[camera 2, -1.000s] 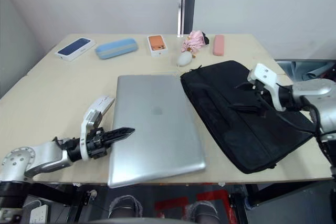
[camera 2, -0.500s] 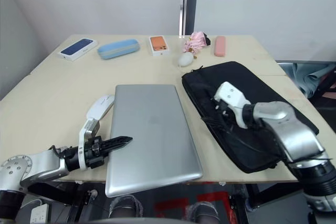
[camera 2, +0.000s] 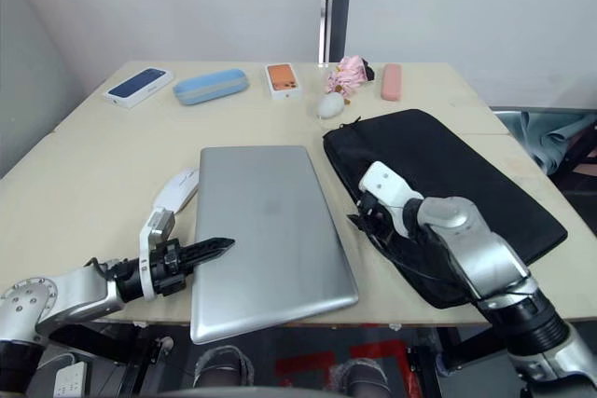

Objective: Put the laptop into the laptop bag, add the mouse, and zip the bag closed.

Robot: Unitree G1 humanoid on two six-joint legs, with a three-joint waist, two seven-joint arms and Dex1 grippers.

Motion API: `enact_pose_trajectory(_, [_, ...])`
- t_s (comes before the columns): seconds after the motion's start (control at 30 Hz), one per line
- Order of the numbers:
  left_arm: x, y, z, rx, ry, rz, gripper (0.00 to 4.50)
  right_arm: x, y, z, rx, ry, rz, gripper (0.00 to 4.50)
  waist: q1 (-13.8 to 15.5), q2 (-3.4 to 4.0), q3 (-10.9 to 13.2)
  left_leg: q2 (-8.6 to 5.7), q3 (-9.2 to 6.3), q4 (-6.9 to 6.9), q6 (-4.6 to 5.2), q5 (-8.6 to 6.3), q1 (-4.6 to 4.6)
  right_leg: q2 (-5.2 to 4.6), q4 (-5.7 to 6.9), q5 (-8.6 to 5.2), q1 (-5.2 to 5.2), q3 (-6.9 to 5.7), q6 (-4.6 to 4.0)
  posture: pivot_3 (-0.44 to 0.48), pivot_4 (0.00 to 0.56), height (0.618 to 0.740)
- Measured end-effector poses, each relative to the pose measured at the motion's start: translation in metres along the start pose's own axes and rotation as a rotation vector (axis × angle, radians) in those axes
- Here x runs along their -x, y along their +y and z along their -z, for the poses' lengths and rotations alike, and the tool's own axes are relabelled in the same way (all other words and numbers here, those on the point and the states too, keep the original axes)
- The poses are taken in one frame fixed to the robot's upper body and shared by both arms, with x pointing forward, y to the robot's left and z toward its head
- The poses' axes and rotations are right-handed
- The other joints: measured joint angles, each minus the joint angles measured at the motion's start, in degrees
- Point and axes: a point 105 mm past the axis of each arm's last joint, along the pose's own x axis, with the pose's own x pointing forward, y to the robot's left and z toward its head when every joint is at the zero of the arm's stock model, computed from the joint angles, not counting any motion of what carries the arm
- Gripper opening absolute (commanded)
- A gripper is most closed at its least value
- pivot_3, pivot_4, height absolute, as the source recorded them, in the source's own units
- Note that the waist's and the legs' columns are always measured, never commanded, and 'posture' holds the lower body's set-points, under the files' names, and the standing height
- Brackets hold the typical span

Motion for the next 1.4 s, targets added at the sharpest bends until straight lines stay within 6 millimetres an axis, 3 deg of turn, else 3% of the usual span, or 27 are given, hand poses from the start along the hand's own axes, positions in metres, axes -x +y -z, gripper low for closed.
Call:
enact_pose_trajectory(0.07, [-0.001,0.0,0.0,0.002,0.002,0.0,0.29,-0.001,-0.001,0.0,-0.002,-0.003,0.011,2.39,0.0,0.0,0.0,0.0,-0.01,0.0,-0.01,0.0,0.0,0.0,0.0,0.0,0.01,-0.01,0.03,0.0,0.15,0.74])
enact_pose_trajectory(0.17, [-0.002,0.001,0.001,0.004,0.004,-0.001,0.29,-0.002,-0.003,0.002,-0.015,0.006,0.022,1.16,0.02,0.0,0.0,0.0,-0.01,0.0,-0.01,0.0,0.0,0.0,0.0,0.01,0.01,0.0,0.09,0.0,0.15,0.74])
enact_pose_trajectory(0.3, [-0.003,0.001,0.002,0.007,0.003,0.006,0.29,-0.002,-0.01,0.007,-0.037,0.018,0.041,0.05,0.07,0.01,-0.01,0.0,-0.02,0.03,-0.01,0.0,0.02,0.0,0.0,0.03,0.06,0.0,0.12,0.0,0.15,0.74])
enact_pose_trajectory(0.73, [-0.011,-0.009,0.002,-0.005,0.031,0.069,0.29,-0.001,-0.015,0.01,-0.184,-0.001,0.042,0.05,0.1,0.01,-0.02,-0.01,-0.05,0.13,-0.01,0.0,0.07,-0.01,0.07,0.09,0.14,0.01,0.2,0.0,0.15,0.74])
enact_pose_trajectory(0.93, [-0.027,-0.024,-0.011,0.003,0.009,0.179,0.29,0.01,-0.031,-0.012,-0.376,-0.09,0.0,0.05,0.15,0.02,-0.03,-0.02,-0.07,0.25,0.0,0.01,0.08,-0.01,0.16,0.11,0.15,0.03,0.21,0.0,0.15,0.74])
enact_pose_trajectory(1.13, [-0.025,-0.013,-0.021,0.075,-0.018,0.161,0.29,0.016,-0.045,-0.011,-0.503,-0.105,-0.001,0.05,0.12,0.05,-0.04,-0.02,-0.07,0.24,-0.01,0.01,0.01,-0.01,0.14,0.12,0.11,0.03,0.23,0.0,0.15,0.74])
enact_pose_trajectory(1.4, [-0.024,-0.015,-0.021,0.076,-0.008,0.169,0.29,0.02,-0.056,-0.025,-0.56,-0.151,-0.005,0.05,0.45,0.05,-0.04,-0.03,-0.08,0.24,-0.01,0.01,0.0,-0.02,0.12,0.12,0.12,0.0,0.24,0.0,0.15,0.74])
